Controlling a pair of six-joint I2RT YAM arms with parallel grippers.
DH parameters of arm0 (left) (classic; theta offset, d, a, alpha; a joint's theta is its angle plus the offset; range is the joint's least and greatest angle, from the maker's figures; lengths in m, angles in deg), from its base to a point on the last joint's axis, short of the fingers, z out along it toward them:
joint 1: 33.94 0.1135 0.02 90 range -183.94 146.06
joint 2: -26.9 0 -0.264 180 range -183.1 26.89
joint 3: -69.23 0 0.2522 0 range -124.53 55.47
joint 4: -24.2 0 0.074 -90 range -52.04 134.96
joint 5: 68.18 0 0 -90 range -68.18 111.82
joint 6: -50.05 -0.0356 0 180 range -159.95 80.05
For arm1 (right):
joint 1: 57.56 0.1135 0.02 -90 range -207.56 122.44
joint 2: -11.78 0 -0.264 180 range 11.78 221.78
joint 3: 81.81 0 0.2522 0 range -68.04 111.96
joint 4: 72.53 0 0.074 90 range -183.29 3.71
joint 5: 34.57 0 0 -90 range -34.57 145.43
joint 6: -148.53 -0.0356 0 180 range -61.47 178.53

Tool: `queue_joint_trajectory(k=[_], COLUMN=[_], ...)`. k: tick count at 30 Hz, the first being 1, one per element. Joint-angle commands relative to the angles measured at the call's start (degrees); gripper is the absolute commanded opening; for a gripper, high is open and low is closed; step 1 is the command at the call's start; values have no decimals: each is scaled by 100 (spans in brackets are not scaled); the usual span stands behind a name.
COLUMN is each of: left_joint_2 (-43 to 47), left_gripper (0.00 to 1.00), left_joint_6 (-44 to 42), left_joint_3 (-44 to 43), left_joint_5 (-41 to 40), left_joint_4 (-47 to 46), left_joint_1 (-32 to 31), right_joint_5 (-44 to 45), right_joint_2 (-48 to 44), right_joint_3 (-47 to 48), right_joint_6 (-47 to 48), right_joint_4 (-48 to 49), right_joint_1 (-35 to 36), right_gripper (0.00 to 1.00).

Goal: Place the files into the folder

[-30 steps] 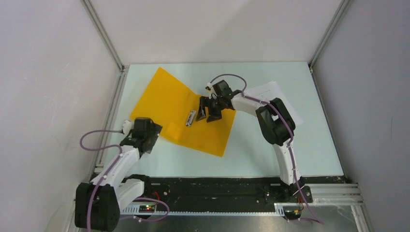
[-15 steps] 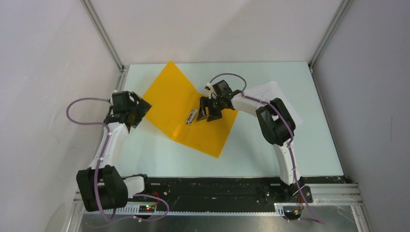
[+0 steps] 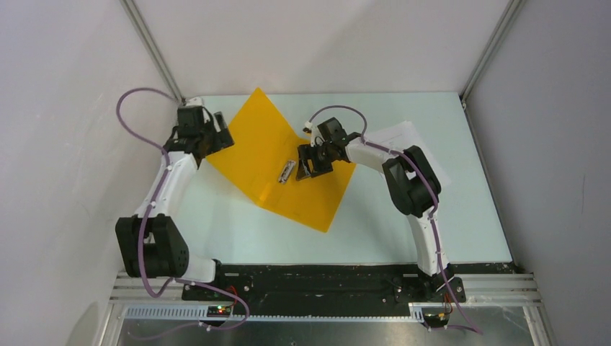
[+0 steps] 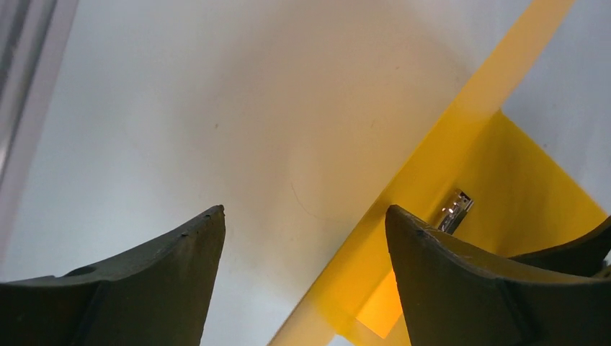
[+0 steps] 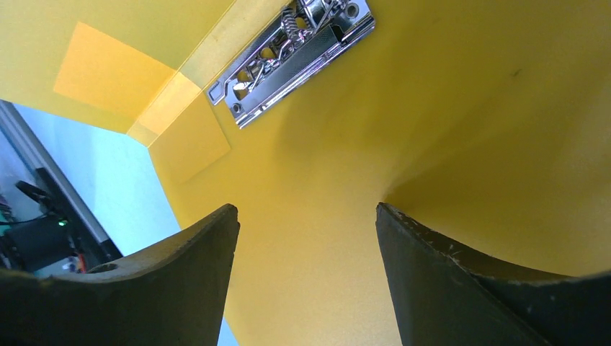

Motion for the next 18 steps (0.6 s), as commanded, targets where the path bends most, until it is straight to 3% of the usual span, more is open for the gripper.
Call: queue_joint_trajectory(k=[1,6,13,16,17,18], left_joint_2=[-79,-393,-1520,-1621,-1611,-1551], left_gripper=[87,88,83,63,46,37], left_joint_6=[-1565,-3420,-3715,-3466,-3278,-3177], left_joint_3=[-630,-1281,-2402,-2490,-2459,-2375], left_joint_5=[-597,-1169,-978,-773,-745,-655], left_joint_4=[-78,-89,410,654,670,686], left_joint_1=[-609,-1458,-1603,-1596,-1558,-1536], right_joint_5=[628,546,590,627,629,642], right_joint_2=[199,139,-142,-262,-327,-407], right_joint_3=[169,141,-198,-320,-344,-419], right_joint_6=[685,1021,1286,1395,1419,1448], right_joint_4=[-337,-374,-345,-349,-358,-365], right_joint_1=[86,216,271,258,244,232], right_gripper=[76,76,76,77,77,77])
